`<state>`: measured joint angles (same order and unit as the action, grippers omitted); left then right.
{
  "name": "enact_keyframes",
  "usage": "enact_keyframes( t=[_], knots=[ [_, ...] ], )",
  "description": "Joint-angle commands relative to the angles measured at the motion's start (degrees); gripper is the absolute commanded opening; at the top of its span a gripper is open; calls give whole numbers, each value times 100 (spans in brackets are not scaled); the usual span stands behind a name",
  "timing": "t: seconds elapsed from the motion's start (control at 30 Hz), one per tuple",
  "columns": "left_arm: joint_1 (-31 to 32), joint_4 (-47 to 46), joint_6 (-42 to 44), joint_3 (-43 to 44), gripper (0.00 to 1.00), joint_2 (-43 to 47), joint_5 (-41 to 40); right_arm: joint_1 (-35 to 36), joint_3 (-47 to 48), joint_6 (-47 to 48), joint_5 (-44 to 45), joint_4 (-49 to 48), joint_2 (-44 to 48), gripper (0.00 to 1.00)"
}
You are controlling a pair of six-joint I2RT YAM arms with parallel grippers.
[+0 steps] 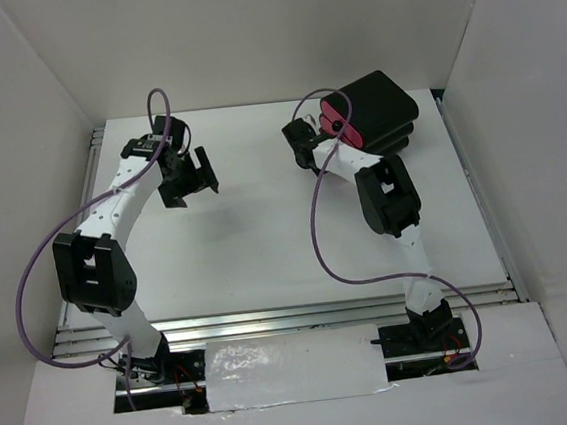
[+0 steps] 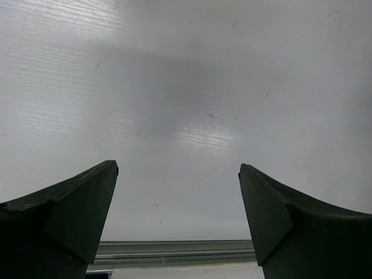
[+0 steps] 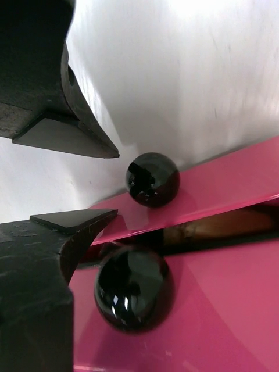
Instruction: Organize the makeup
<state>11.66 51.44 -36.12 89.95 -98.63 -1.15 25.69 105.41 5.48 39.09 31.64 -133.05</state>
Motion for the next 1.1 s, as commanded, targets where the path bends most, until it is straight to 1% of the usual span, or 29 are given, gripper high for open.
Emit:
enact_keyframes(
  t=[0.0, 0.2, 0.3, 0.47, 0.6, 0.73, 0.77, 0.83, 0.87, 0.9, 1.0, 1.07],
  knots=[
    [-32, 33, 88, 198, 99, -69, 62, -196, -29, 59, 406, -201, 60, 48],
    [-32, 15, 114, 225, 100, -51, 62, -231, -125, 112, 617, -325, 96, 49],
    [-32, 15, 114, 225, 99, -51, 62, -223, -134, 68, 582, -281, 122, 49],
    [-32, -20, 88, 181, 99, -7, 62, -91, -55, -196, 56, -9, 411, 50],
    [-32, -117, 0, 128, 99, 98, 62, 233, -90, -459, -182, 35, 815, 52],
    [-32, -178, -44, 101, 99, 309, -78, 480, 42, -951, -893, 211, 1518, 62],
    [-32, -152, -44, 128, 99, 335, -140, 515, -37, -995, -947, 176, 1815, 70],
    [-32, -99, -36, 215, 99, 397, -332, 568, -29, -1240, -973, 289, 2089, 81],
    [-32, 5, -27, 355, 99, 415, -420, 595, 76, -1381, -1008, 403, 2360, 97],
    [-32, 67, -27, 435, 99, 423, -526, 603, 129, -1522, -1087, 518, 2485, 100],
    [-41, 331, 17, 874, 99, 485, -904, 595, 95, -2206, -1553, 1071, 3144, 100],
    [-41, 550, 87, 1252, 99, 520, -1263, 595, -37, -2410, -1851, 1282, 3678, 100]
  ],
)
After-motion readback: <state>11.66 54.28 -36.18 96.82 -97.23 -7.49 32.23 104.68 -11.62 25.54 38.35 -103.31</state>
